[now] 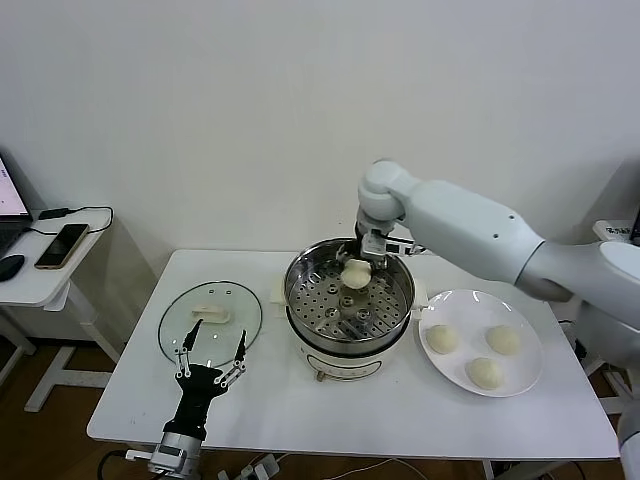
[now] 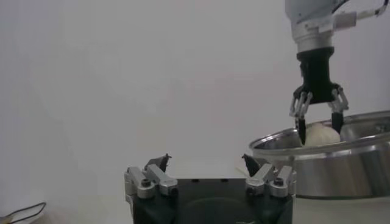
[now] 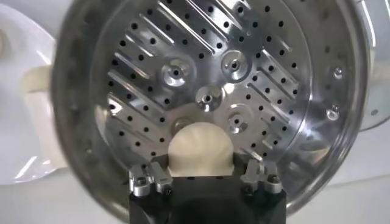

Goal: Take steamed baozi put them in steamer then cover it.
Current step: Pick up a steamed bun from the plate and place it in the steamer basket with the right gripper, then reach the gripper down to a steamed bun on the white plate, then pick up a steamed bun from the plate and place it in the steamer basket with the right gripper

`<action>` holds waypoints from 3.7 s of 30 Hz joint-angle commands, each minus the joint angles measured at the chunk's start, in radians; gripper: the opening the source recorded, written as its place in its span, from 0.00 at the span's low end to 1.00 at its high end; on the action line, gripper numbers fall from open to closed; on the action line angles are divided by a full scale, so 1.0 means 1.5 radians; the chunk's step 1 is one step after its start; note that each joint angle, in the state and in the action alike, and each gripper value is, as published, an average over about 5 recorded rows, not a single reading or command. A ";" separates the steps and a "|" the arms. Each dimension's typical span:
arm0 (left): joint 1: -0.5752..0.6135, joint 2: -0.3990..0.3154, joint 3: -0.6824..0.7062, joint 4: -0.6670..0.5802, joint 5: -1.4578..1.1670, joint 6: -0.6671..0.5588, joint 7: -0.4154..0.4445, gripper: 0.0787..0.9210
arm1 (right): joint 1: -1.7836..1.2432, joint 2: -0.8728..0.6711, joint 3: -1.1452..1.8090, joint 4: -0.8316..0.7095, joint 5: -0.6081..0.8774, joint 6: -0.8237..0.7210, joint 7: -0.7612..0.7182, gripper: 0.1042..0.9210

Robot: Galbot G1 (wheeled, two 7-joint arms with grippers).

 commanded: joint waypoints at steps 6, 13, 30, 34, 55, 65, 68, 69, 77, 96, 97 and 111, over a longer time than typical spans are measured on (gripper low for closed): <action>-0.001 0.001 -0.002 0.003 -0.001 -0.004 -0.001 0.88 | -0.024 0.049 0.016 -0.053 -0.043 0.003 0.008 0.81; -0.001 0.001 -0.002 0.005 -0.001 -0.005 -0.001 0.88 | 0.002 -0.001 0.023 0.000 0.038 -0.046 -0.037 0.88; -0.002 -0.001 0.003 -0.002 0.001 0.001 0.000 0.88 | 0.189 -0.328 -0.141 0.029 0.520 -0.455 -0.079 0.88; -0.003 -0.001 0.006 -0.003 0.002 0.001 0.001 0.88 | 0.159 -0.377 -0.190 0.032 0.560 -0.487 -0.060 0.88; -0.006 -0.003 0.007 0.003 0.003 0.000 0.000 0.88 | -0.061 -0.330 -0.158 -0.009 0.547 -0.507 0.050 0.88; -0.005 -0.002 0.005 0.008 0.003 -0.004 0.000 0.88 | -0.103 -0.295 -0.129 -0.040 0.526 -0.505 0.054 0.88; -0.005 -0.003 0.005 0.009 0.003 -0.004 0.000 0.88 | -0.109 -0.287 -0.124 -0.048 0.519 -0.503 0.058 0.88; -0.005 -0.003 0.005 0.009 0.003 -0.005 -0.001 0.88 | -0.111 -0.285 -0.123 -0.050 0.517 -0.502 0.058 0.88; -0.006 -0.001 0.003 0.012 0.002 -0.007 -0.002 0.88 | -0.117 -0.279 -0.116 -0.060 0.504 -0.498 0.062 0.87; -0.008 0.003 0.006 0.005 0.002 -0.008 -0.005 0.88 | 0.006 -0.322 -0.139 -0.003 0.508 -0.487 0.017 0.66; -0.008 0.003 0.006 0.004 0.002 -0.008 -0.005 0.88 | 0.031 -0.325 -0.149 0.004 0.507 -0.486 -0.001 0.66; -0.008 0.006 0.013 -0.011 0.002 -0.005 -0.005 0.88 | 0.406 -0.220 -0.363 0.103 0.641 -0.502 -0.123 0.67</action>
